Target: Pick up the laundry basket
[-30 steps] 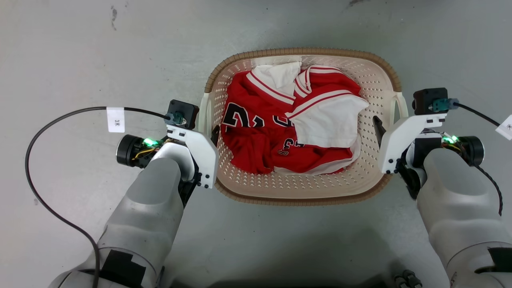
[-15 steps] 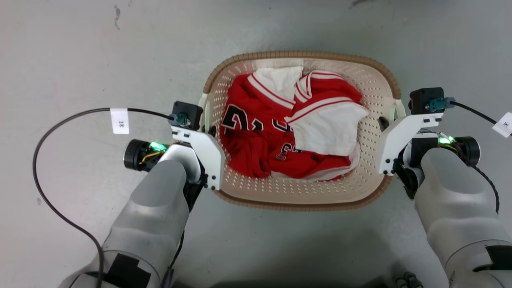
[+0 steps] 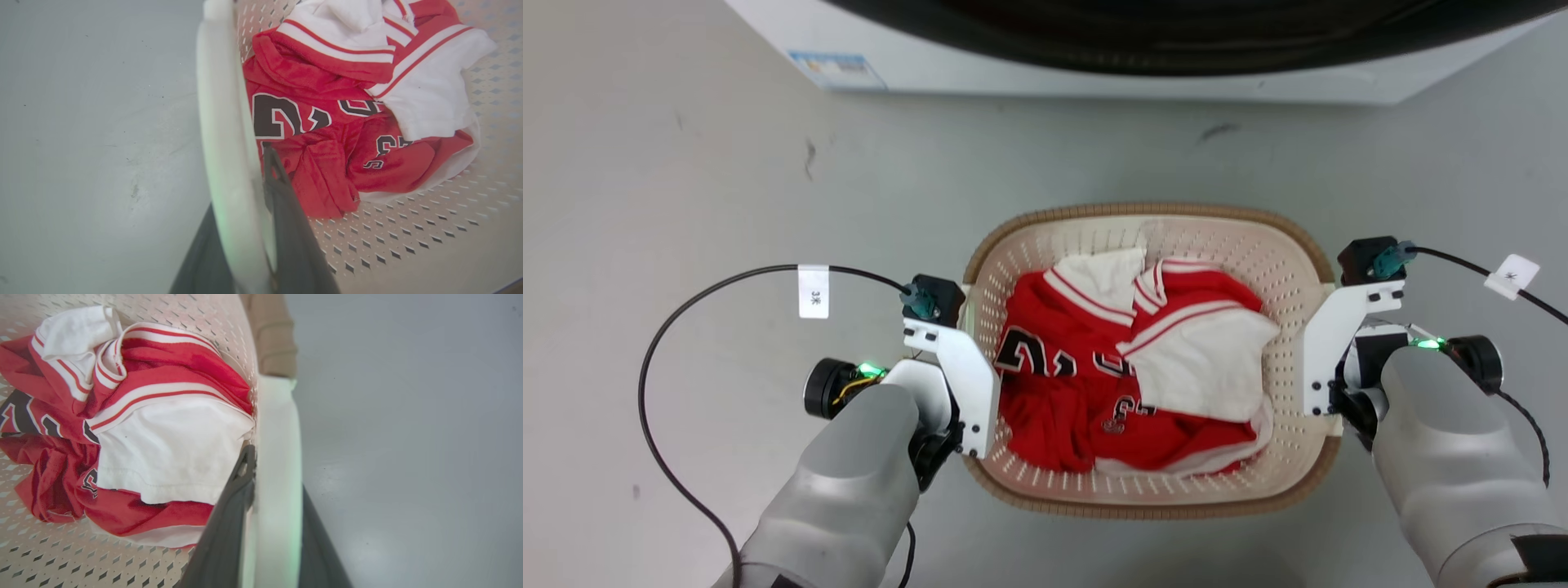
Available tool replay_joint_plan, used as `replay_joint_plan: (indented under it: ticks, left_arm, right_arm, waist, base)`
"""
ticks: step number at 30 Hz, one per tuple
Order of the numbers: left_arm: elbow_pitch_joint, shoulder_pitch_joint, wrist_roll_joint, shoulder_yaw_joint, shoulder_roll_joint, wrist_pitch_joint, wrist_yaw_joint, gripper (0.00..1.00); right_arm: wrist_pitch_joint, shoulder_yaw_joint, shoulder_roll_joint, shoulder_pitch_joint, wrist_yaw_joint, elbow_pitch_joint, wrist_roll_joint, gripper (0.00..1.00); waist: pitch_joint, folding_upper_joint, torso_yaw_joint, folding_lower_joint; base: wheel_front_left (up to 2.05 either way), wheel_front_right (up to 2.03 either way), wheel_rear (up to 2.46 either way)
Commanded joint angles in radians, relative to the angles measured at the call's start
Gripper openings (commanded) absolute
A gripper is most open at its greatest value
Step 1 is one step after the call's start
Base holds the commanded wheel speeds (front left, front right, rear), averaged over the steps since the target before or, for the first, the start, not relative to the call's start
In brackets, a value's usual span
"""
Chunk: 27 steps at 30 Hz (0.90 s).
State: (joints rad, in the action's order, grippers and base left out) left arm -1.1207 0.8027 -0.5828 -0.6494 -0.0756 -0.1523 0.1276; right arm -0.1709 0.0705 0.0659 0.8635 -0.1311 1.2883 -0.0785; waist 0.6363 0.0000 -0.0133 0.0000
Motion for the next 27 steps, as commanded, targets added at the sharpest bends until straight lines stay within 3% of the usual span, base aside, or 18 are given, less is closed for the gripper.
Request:
replay_joint_plan:
  ticks: [1, 14, 27]
  left_arm:
    - [0.018, -0.02, -0.017, -0.023, -0.016, -0.022, 0.004, 0.0]
    - [0.205, -0.142, -0.284, -0.222, -0.205, -0.239, 0.005, 0.0]
    - [0.349, -0.188, -0.502, -0.357, -0.322, -0.473, 0.008, 0.0]
  right_arm:
    - [-0.012, -0.012, 0.011, -0.01, 0.001, -0.002, -0.008, 0.0]
    - [-0.229, -0.149, 0.006, -0.075, 0.001, -0.001, 0.083, 0.0]
    - [-0.532, -0.38, -0.004, -0.097, 0.0, -0.069, 0.356, 0.0]
  waist:
    - [-0.102, 0.0, -0.011, 0.0]
    - [-0.444, 0.0, -0.045, 0.0]
    - [-0.635, 0.0, -0.054, 0.0]
  base:
    - [0.0, 0.0, 0.0]
    - [0.0, 0.0, 0.0]
    - [0.0, 0.0, 0.0]
